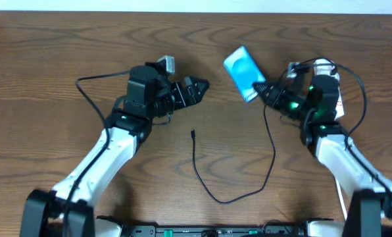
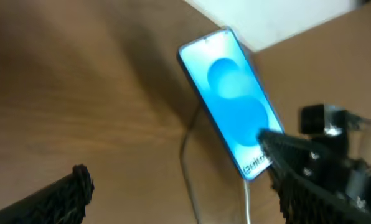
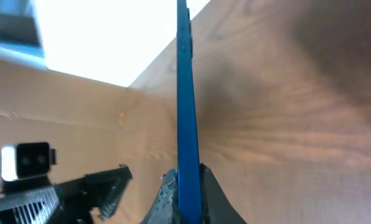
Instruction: Plug charger to phone and switch on socket
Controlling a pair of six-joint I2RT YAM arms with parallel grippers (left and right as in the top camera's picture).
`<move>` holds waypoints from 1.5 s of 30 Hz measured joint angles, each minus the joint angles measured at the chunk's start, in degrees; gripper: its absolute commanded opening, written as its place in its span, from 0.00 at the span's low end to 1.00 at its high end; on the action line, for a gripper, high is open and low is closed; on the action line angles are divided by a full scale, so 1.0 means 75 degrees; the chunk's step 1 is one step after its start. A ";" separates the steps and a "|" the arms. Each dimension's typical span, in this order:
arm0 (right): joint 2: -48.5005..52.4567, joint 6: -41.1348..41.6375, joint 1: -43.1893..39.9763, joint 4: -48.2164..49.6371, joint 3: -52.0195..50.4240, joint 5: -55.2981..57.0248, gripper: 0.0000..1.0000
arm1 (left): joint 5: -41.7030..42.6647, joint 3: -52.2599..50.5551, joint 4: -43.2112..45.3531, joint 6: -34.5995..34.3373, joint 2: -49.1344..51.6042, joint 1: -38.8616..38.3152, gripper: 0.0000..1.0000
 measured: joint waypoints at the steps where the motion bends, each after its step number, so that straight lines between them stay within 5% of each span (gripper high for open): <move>1: 0.0175 0.0169 -0.0050 0.0315 0.0000 -0.0125 0.01 | 0.0154 -0.0076 0.0527 -0.0058 0.0187 0.0000 0.96; 14: 0.1609 0.1343 0.0154 0.2049 -0.0003 -0.1262 0.01 | 0.1836 -0.0653 0.6432 -0.1862 0.3316 0.0163 0.96; 22: 0.1614 0.1530 0.0968 0.2809 -0.0003 -0.0842 0.01 | 0.1938 -0.0647 0.8903 -0.3246 0.4293 0.0163 0.96; 35: 0.2556 0.2267 0.1795 0.4657 0.0006 -0.0484 0.01 | 0.1137 -0.0647 1.0229 -0.4864 0.4377 0.0163 0.95; 45: 0.2643 0.2390 0.1862 0.4826 0.0009 -0.0312 0.01 | 0.0918 -0.0647 1.0174 -0.5286 0.4418 0.0166 0.63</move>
